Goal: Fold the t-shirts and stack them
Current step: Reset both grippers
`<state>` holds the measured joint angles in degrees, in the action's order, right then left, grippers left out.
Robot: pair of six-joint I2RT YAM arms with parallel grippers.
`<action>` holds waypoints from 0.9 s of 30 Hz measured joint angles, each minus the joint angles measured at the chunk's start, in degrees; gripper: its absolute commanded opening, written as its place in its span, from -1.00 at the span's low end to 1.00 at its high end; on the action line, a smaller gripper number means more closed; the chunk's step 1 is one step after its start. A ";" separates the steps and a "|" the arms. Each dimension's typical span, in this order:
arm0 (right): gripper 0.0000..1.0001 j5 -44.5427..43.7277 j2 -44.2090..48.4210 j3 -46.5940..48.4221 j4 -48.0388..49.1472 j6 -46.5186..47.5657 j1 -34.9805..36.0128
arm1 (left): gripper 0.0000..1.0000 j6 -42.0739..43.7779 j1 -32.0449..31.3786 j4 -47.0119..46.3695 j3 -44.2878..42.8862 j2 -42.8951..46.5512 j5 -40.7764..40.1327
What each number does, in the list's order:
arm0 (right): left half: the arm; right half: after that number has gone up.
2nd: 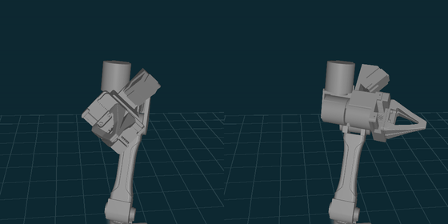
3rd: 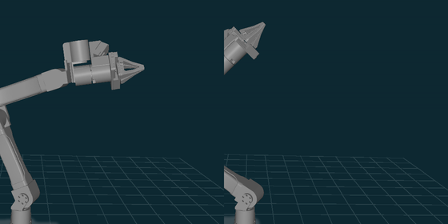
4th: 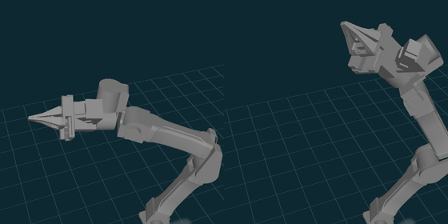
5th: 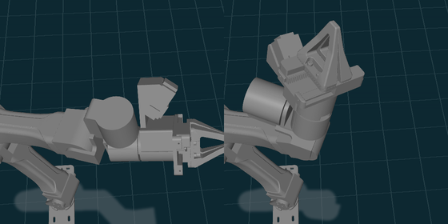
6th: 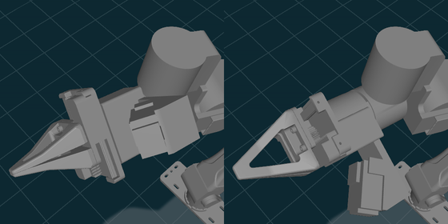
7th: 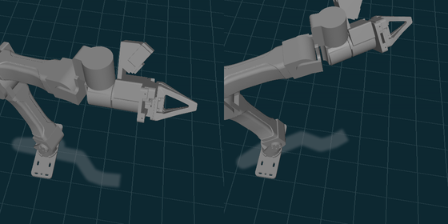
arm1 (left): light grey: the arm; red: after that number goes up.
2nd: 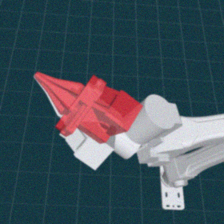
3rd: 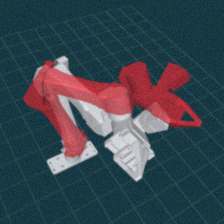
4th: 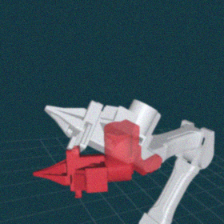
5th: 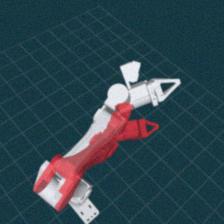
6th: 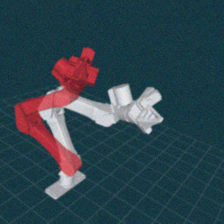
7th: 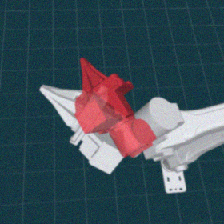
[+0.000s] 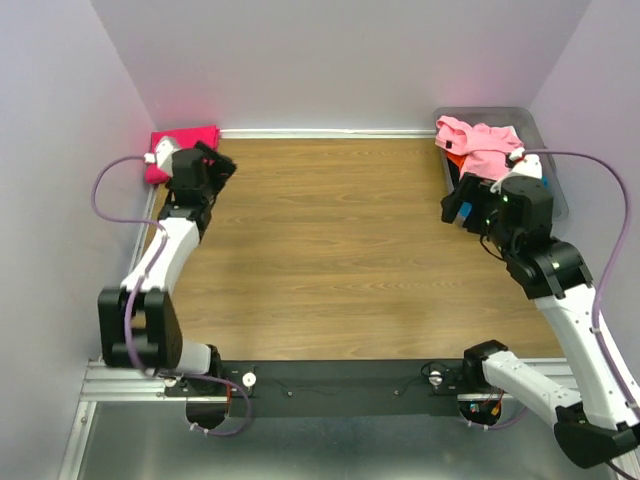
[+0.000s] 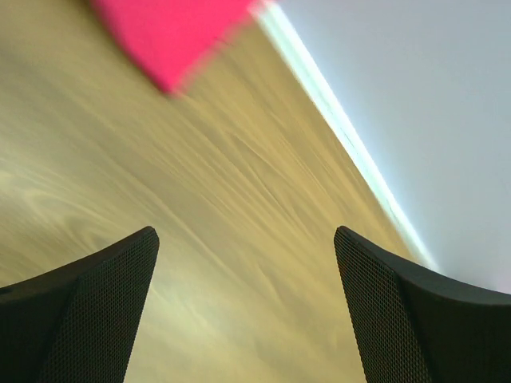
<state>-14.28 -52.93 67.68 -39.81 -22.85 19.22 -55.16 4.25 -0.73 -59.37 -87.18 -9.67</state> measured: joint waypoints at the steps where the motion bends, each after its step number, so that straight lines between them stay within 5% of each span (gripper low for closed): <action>1: 1.00 -1.20 0.90 0.13 -0.76 0.33 0.00 | 0.97 2.71 -2.86 1.07 0.63 3.50 -0.37; 5: 1.00 -6.47 7.08 0.28 -3.02 1.55 0.02 | 0.97 11.15 -12.59 3.65 2.51 22.43 -1.11; 13: 1.00 -12.57 17.92 0.07 -3.26 3.91 0.02 | 0.97 20.55 -13.66 12.61 3.21 54.38 -5.38; 27: 1.00 -15.52 26.62 -6.34 -1.53 7.37 0.02 | 0.97 27.39 -13.66 27.54 6.34 79.47 -19.30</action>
<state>-29.80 -26.30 61.34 -41.34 -15.49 19.25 -27.77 -9.41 26.81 -53.04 -7.70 -28.97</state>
